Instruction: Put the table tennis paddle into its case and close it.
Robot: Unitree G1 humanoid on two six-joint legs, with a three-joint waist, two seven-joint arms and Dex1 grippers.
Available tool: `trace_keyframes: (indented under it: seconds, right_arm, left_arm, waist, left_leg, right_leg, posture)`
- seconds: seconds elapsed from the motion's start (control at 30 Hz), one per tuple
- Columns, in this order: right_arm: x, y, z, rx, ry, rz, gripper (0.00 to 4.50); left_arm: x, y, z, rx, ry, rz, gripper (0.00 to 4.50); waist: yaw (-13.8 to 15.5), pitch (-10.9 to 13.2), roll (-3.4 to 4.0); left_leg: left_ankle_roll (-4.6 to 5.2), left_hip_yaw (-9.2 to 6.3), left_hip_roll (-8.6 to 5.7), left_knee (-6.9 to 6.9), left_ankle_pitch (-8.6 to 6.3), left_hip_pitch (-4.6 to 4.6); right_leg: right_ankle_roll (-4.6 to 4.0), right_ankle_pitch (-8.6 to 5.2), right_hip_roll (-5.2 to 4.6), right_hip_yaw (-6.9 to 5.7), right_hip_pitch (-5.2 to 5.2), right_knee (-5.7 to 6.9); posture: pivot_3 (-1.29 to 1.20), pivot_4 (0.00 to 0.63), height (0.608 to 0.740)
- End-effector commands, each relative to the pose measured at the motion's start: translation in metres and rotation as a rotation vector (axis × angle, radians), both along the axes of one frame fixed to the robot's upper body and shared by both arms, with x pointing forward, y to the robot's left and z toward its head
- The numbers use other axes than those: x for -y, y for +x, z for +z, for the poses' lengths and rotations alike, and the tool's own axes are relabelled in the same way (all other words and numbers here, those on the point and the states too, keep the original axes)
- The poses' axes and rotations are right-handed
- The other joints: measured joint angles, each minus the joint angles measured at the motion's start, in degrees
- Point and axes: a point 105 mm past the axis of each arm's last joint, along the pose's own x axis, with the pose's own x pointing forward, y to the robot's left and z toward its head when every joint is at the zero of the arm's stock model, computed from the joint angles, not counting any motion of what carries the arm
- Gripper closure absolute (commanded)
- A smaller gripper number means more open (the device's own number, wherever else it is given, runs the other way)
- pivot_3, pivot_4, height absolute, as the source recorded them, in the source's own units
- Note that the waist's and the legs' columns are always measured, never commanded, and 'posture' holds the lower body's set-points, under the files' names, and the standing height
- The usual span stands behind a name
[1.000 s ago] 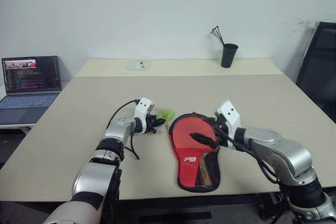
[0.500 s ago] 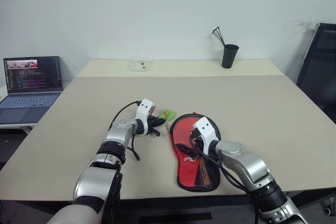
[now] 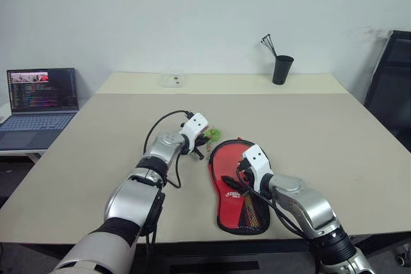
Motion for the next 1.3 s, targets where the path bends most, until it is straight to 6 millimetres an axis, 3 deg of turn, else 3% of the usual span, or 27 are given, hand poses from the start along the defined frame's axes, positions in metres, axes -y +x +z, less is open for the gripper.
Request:
trace_keyframes:
  seconds: [0.03,0.47,0.67,0.87,1.07,1.3]
  right_arm:
    - [0.001,-0.014,-0.026,-0.122,-0.023,-0.016,0.00]
    - [-0.012,-0.047,-0.044,-0.199,-0.010,-0.041,0.00]
    - [-0.018,-0.058,-0.047,-0.219,-0.006,-0.036,0.00]
    - [-0.017,-0.062,-0.049,-0.230,-0.004,-0.041,0.00]
    - [-0.017,-0.060,-0.049,-0.228,-0.004,-0.040,0.00]
    - [-0.018,-0.058,-0.049,-0.223,-0.006,-0.036,0.00]
  left_arm:
    - [0.019,0.006,0.022,0.130,0.115,-0.053,4.46]
    - [0.098,-0.007,0.035,0.342,0.328,-0.292,4.46]
    - [0.139,-0.021,0.042,0.448,0.372,-0.418,4.46]
    - [0.169,-0.035,0.054,0.538,0.363,-0.507,4.46]
    - [0.183,-0.044,0.055,0.567,0.360,-0.562,4.46]
    - [0.181,-0.047,0.042,0.503,0.352,-0.587,4.46]
  waist:
    - [0.0,0.0,0.00]
    - [0.1,0.0,-0.03]
    - [0.6,0.0,-0.05]
    - [1.4,0.0,-0.05]
    - [1.5,0.0,-0.05]
    - [1.3,-0.1,-0.04]
  left_leg:
    - [0.00,0.01,0.00,0.00,0.00,0.00]
    - [0.00,0.00,-0.01,0.00,0.00,0.01]
    - [0.00,-0.02,-0.03,0.00,0.00,-0.01]
    - [-0.01,-0.02,-0.04,0.00,0.00,-0.03]
    - [-0.01,-0.03,-0.06,0.00,0.00,-0.07]
    - [0.00,-0.02,-0.03,-0.02,0.00,-0.05]
  right_leg:
    - [0.00,0.00,0.00,0.01,0.00,0.01]
    - [0.01,-0.01,0.00,0.00,0.01,0.00]
    - [0.02,-0.01,-0.02,-0.03,0.01,-0.04]
    - [0.02,-0.01,-0.02,-0.04,0.01,-0.08]
    - [0.02,-0.01,-0.04,-0.06,0.01,-0.13]
    - [0.02,-0.01,-0.02,-0.06,0.01,-0.12]
  posture:
    - [0.00,0.150,0.740]
    - [0.00,0.150,0.740]
    - [0.00,0.150,0.740]
    - [0.00,0.150,0.740]
    - [0.00,0.150,0.740]
    - [0.00,0.150,0.740]
